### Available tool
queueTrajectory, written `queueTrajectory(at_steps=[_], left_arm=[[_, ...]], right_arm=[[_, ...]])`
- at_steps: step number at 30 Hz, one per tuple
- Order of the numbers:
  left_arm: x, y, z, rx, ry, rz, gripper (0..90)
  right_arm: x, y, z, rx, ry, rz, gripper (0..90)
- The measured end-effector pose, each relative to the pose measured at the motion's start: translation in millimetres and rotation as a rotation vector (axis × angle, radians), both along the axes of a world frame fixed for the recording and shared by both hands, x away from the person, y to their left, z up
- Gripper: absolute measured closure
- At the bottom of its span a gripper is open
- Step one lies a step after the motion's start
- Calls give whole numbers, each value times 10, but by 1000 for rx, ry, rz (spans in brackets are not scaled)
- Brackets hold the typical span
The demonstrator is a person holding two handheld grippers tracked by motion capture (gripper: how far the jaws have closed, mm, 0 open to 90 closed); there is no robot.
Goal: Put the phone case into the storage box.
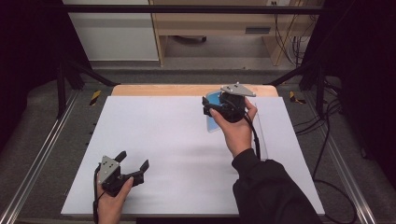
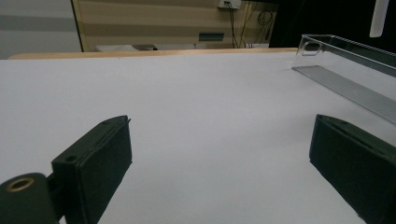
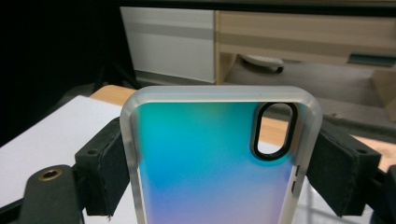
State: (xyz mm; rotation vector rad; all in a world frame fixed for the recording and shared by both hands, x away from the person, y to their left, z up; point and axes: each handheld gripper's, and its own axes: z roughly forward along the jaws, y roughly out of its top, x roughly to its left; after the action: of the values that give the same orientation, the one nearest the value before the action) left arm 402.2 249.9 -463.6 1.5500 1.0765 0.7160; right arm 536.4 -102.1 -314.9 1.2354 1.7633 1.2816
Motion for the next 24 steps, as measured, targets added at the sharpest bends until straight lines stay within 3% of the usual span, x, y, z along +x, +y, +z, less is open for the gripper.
queueTrajectory(at_steps=[11,18,24], left_arm=[[7,-6,-14,19,0,14,60],[21,-58,-21,32,-11,2,54],[25,-47,-17,32,-12,0,53]], right_arm=[[237,-390,54,-39,-14,-108,177],[453,-701,-24,7,-2,-185,178],[600,-800,-88,17,-7,-215,178]])
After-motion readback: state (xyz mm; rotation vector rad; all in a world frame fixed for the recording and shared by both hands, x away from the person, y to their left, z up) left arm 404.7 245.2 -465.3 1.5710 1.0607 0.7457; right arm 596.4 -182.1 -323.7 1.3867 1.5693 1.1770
